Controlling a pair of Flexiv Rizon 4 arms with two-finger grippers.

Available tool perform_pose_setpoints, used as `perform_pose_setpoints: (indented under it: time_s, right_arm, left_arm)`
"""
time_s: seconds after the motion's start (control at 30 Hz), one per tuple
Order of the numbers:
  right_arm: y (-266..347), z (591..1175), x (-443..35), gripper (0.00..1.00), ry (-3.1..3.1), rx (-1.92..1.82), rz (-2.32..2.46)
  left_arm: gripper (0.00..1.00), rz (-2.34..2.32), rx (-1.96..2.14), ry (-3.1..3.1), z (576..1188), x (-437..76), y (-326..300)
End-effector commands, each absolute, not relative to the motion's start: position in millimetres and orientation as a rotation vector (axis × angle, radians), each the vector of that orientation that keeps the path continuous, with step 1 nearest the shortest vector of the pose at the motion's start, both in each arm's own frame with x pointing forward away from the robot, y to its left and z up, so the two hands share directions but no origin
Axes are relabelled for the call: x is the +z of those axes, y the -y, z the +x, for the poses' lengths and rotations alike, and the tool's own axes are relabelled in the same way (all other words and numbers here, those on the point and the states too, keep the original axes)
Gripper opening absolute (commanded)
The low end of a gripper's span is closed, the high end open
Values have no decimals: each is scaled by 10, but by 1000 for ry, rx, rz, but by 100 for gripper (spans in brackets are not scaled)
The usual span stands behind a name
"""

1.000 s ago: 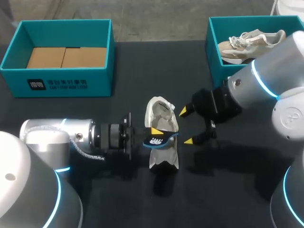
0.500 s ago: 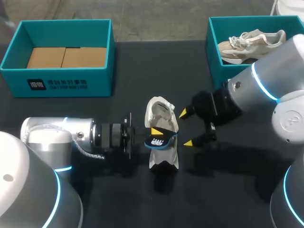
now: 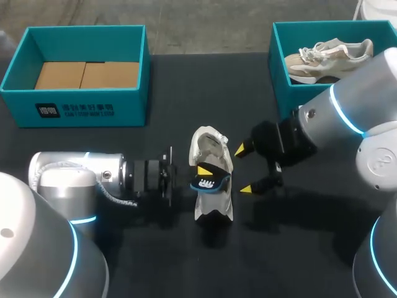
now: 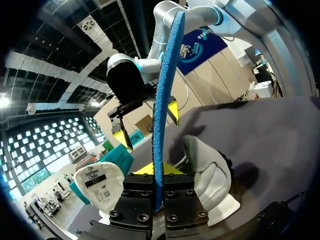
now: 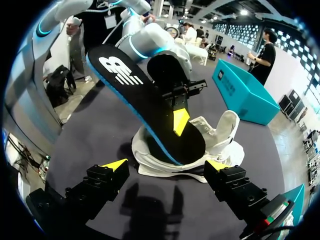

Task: Take the shoe out of the shoebox, open the shoe tongue, remove and reinsert the insole, then place the shoe into the shoebox

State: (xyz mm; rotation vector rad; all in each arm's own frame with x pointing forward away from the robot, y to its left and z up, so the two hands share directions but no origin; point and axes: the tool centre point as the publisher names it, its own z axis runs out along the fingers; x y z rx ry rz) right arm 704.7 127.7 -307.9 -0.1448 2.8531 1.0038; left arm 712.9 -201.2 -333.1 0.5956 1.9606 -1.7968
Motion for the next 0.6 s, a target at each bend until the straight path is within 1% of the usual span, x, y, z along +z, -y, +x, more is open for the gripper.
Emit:
perform_pose_setpoints:
  time_s: [0.03, 0.2, 0.37, 0.5, 0.53, 0.57, 0.6]
  right_arm:
    - [-1277, 7026, -3080, 100, -2849, 1000, -142]
    - [-1285, 7032, -3092, 100, -2848, 1003, -143]
    - [-1294, 7033, -3100, 100, -2847, 1007, -143]
    - [-1300, 7034, -3094, 100, -2848, 1004, -144]
    - [-1301, 7035, -3093, 100, -2849, 1003, -144]
    - [-1301, 7035, -3092, 100, -2850, 1003, -144]
    - [-1303, 7037, -3091, 100, -2851, 1002, -144]
  left_arm:
    - [22, 599, -1797, -1953, 7126, -3271, 2018]
    - [27, 597, -1809, -1933, 7107, -3198, 2009]
    - [24, 595, -1827, -1913, 7050, -3112, 1981]
    - [24, 597, -1832, -1907, 6995, -3073, 1949]
    - [23, 594, -1834, -1910, 6984, -3077, 1945]
    - [18, 595, -1835, -1913, 6971, -3086, 1941]
    - [8, 596, -1836, -1918, 6962, -3096, 1938]
